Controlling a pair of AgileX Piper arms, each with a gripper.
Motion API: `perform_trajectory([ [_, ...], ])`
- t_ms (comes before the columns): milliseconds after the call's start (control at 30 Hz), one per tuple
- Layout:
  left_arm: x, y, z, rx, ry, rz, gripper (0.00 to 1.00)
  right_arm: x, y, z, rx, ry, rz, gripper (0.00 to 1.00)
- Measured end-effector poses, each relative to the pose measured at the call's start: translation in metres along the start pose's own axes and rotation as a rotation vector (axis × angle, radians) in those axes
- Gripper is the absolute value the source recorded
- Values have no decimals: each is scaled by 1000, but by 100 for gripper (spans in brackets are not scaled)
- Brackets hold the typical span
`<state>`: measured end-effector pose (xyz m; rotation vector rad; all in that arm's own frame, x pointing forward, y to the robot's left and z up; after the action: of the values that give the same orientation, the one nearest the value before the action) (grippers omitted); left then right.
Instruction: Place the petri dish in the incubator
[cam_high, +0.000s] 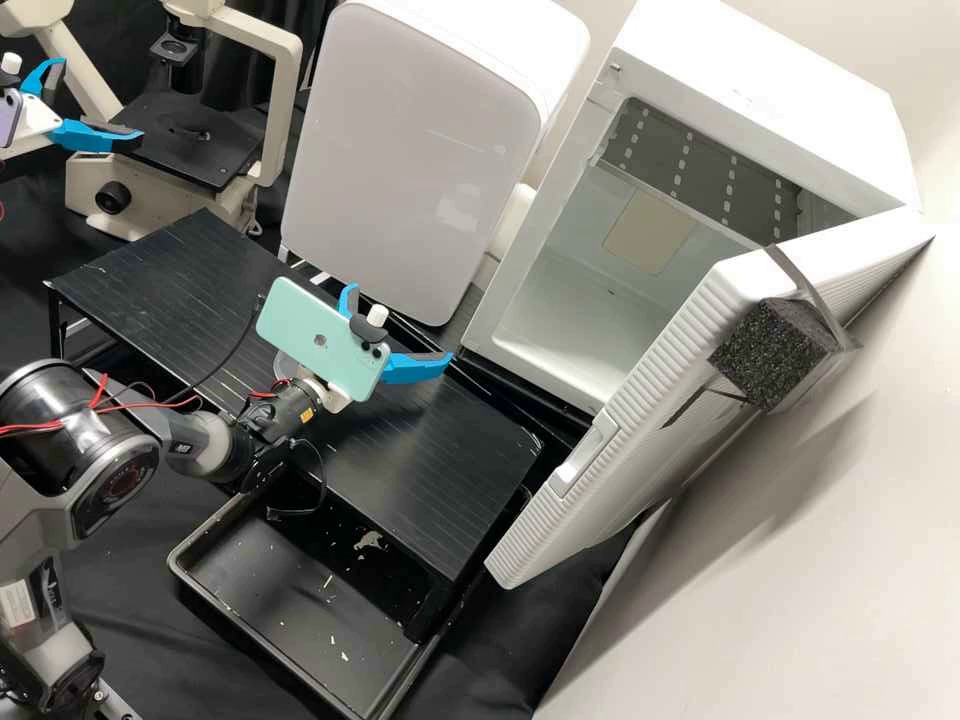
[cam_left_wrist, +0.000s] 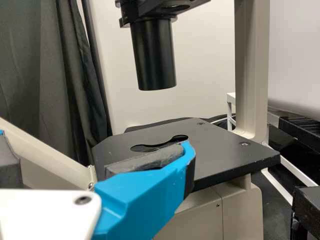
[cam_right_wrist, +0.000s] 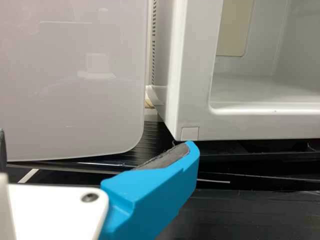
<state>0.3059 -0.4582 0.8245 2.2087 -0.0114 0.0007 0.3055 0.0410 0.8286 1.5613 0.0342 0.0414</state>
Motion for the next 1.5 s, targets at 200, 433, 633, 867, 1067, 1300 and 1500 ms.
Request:
perform_trajectory([
  [200, 0, 0, 0, 0, 0, 0, 100, 0, 0, 0, 0, 0, 0, 100],
  [433, 0, 0, 0, 0, 0, 0, 100, -19, 4, 6, 6, 21, 16, 100],
  [633, 0, 0, 0, 0, 0, 0, 100, -57, 13, 1, 67, 114, 79, 100],
  [867, 0, 0, 0, 0, 0, 0, 100, -89, -2, -9, 76, 184, 42, 100],
  [1067, 0, 0, 0, 0, 0, 0, 100, -99, -18, -7, 66, 174, -29, 100],
  [1300, 0, 0, 0, 0, 0, 0, 100, -101, -34, -4, 35, 158, -99, 100],
  [1500, 0, 0, 0, 0, 0, 0, 100, -100, -43, 0, 8, 136, -128, 100],
])
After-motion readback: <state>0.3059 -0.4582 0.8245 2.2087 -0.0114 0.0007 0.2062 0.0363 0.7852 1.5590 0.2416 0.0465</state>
